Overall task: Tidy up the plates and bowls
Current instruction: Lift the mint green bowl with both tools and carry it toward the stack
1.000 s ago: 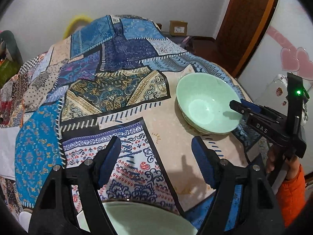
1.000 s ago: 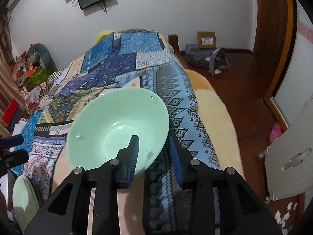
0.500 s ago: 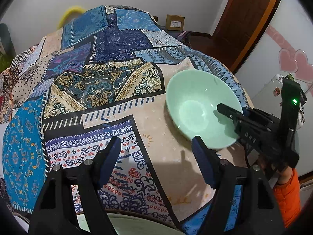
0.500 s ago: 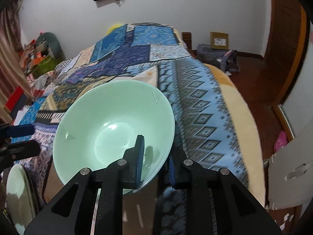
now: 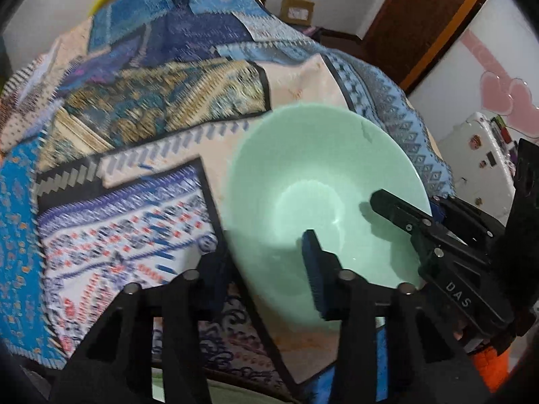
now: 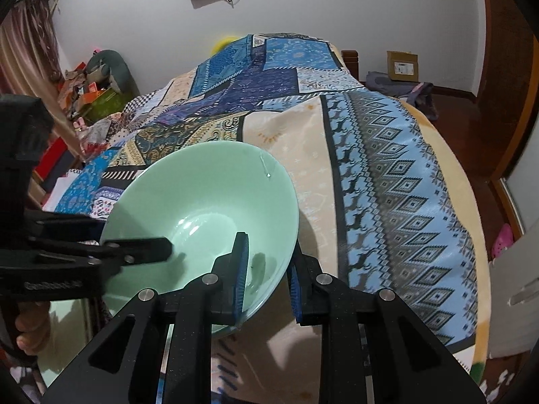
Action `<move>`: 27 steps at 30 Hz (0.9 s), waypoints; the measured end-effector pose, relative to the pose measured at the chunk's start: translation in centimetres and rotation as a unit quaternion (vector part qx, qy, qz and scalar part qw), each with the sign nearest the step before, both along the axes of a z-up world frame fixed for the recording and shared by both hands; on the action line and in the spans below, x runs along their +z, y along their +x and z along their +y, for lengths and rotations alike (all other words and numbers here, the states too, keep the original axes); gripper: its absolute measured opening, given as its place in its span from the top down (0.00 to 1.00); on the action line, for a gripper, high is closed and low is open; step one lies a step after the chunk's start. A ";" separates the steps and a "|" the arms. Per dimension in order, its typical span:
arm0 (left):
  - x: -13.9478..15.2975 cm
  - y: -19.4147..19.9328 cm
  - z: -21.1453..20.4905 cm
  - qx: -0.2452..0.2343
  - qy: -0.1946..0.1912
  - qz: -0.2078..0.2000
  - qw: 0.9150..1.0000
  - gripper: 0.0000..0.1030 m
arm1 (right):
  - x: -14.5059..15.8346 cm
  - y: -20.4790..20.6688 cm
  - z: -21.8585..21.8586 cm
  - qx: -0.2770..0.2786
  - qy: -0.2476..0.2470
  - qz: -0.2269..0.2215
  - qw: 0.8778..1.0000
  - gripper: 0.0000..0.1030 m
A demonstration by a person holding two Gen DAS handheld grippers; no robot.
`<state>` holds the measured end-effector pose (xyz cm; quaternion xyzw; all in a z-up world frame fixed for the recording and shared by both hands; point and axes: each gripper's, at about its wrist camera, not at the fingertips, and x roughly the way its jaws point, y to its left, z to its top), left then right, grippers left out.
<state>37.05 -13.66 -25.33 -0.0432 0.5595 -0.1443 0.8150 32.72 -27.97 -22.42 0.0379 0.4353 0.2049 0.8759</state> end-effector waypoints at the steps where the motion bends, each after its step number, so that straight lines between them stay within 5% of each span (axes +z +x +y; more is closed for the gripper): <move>1: -0.3 0.0 0.0 0.003 -0.002 0.005 1.000 0.68 | 0.0 0.0 0.1 -0.002 0.000 -0.001 1.000 0.81; 12: 0.0 -1.5 0.2 0.009 0.007 -0.008 1.000 0.74 | 1.6 -1.2 0.8 -0.011 0.008 -0.004 1.000 0.81; 27: 6.6 -6.5 2.7 0.027 0.009 -0.063 0.998 0.74 | 6.7 -5.1 3.2 0.003 0.025 -0.044 0.999 0.81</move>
